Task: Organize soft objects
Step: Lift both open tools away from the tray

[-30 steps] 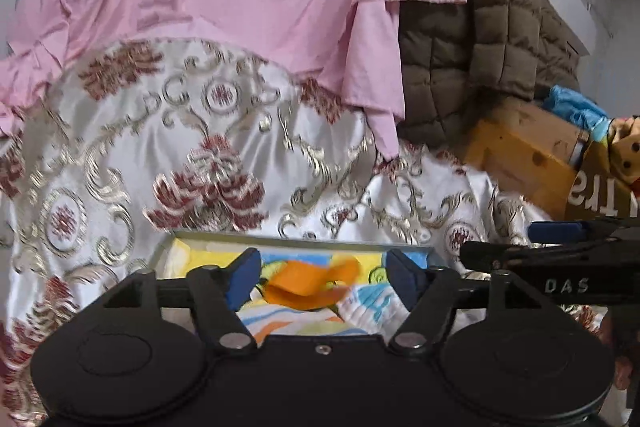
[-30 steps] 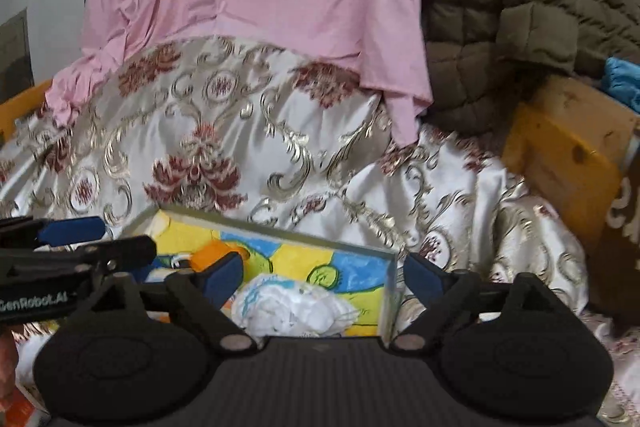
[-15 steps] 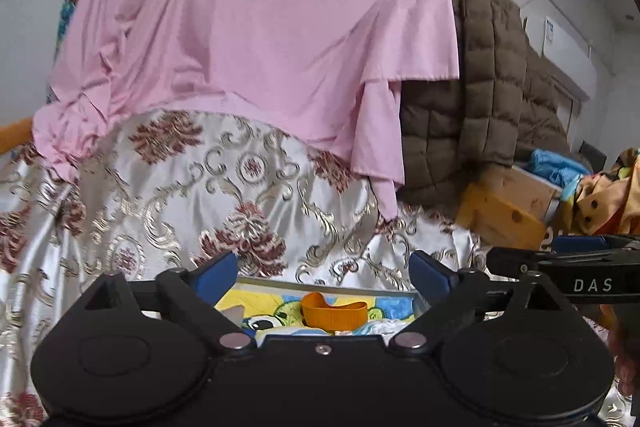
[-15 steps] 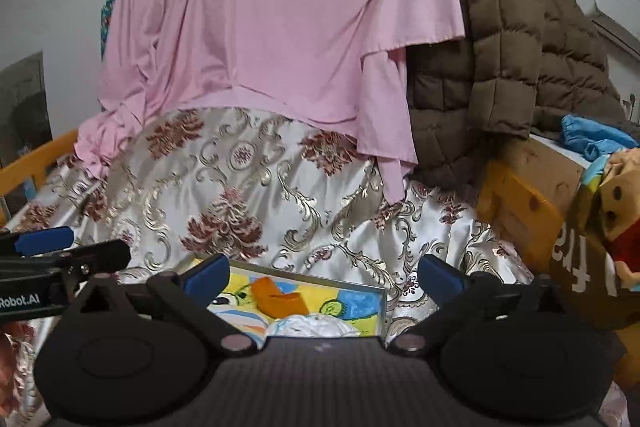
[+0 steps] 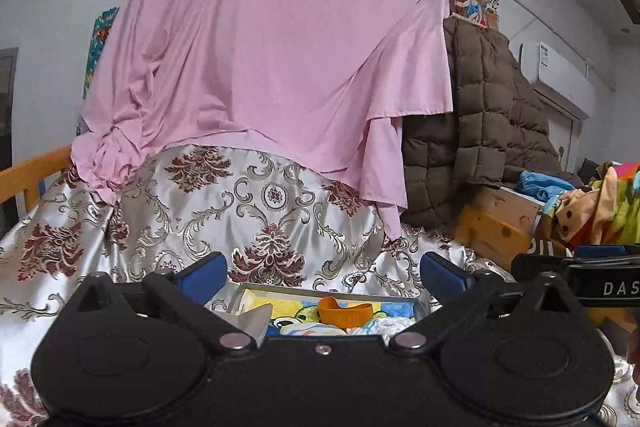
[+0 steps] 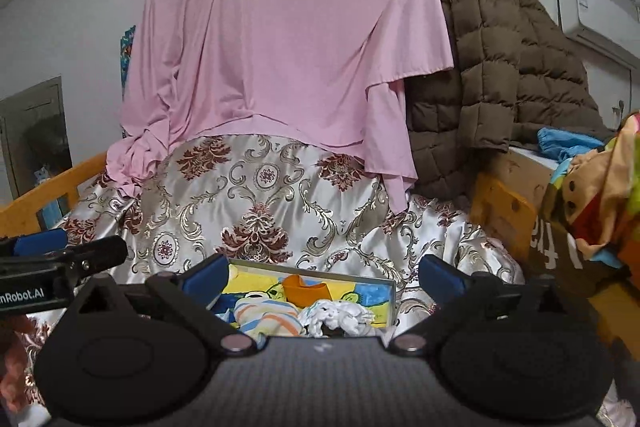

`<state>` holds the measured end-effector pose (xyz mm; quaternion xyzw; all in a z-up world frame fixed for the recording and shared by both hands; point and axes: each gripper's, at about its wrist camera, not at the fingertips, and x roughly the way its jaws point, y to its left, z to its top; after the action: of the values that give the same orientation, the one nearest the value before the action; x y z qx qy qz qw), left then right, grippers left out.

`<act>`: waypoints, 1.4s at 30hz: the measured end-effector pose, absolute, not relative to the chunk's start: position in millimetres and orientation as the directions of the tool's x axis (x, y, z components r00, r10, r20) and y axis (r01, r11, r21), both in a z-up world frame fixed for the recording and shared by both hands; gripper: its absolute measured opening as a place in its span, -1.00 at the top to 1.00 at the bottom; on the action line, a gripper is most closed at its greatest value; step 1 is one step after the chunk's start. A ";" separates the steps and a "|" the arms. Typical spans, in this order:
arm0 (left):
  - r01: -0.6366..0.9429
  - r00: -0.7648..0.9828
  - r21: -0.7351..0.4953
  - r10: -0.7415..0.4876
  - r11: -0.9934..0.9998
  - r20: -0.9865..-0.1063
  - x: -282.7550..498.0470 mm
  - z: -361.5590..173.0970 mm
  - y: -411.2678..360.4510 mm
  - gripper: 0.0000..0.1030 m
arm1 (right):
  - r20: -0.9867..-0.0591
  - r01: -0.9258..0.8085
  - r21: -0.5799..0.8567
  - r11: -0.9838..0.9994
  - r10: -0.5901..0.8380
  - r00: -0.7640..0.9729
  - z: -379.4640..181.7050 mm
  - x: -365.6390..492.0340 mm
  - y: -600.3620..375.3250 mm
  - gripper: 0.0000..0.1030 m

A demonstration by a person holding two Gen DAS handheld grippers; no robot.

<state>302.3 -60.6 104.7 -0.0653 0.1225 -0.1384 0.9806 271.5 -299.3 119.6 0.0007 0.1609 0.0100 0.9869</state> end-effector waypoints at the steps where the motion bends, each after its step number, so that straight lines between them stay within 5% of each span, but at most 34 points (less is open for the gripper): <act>1: 0.256 0.932 -0.163 -0.288 0.953 -0.219 296.5 105.6 -58.3 -0.98 | -0.313 -0.021 0.000 1.000 0.020 0.950 120.7 265.1 -297.2 -0.99; 42: 0.122 0.964 -0.145 -0.151 0.982 -0.216 146.0 65.4 14.9 -0.98 | -0.238 -0.045 -0.004 0.999 0.043 0.970 80.4 124.3 -229.0 -0.99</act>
<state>146.0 14.9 65.4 -0.0653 0.1140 -0.0690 0.9889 124.3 -229.0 80.4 -0.0047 0.1199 0.0223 0.9925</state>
